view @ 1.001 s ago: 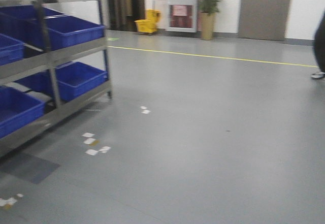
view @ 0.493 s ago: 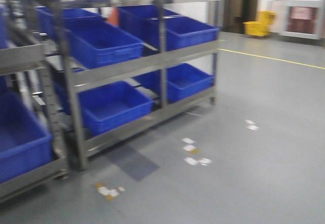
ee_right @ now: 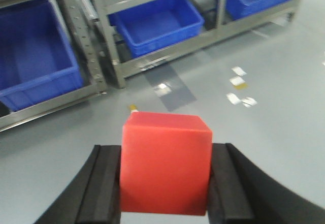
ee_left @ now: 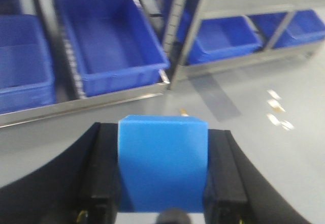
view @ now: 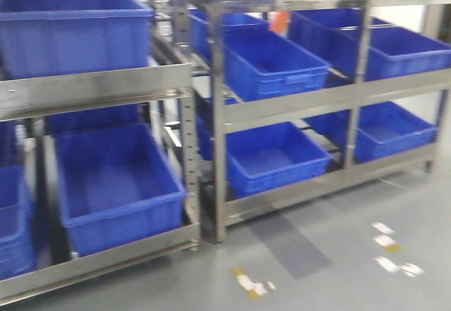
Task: Sort and place red and blue blocks on shelf
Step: 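Turn the base toward the shelves of blue bins, then drive the base up to the shelf, cubes held over two bins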
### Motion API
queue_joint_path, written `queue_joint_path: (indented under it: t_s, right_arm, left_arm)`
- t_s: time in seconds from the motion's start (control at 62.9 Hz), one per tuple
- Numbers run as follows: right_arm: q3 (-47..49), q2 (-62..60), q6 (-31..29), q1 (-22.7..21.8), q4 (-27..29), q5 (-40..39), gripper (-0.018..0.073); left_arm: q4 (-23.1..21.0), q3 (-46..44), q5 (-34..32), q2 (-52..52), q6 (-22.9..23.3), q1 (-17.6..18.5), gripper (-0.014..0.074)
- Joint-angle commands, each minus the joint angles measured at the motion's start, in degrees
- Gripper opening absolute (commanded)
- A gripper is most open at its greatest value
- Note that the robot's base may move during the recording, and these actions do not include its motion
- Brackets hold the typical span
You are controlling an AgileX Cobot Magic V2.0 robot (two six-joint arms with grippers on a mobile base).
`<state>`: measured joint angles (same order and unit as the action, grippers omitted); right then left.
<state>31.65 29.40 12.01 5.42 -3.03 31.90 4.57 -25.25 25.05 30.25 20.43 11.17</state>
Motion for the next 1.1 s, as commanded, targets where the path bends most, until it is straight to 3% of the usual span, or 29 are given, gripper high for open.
queue_joint_path:
  t_s: [0.0, 1.081]
  right_arm:
    - [1.5, 0.0, -0.3, -0.4, -0.6, -4.5, 0.0056]
    - [1.5, 0.0, -0.3, -0.4, -0.6, -4.5, 0.0056]
  left_arm:
    - [0.1, -1.7, -4.8, 0.1, 0.2, 0.0, 0.0125]
    - [0.1, -1.7, -4.8, 0.1, 0.2, 0.0, 0.0125]
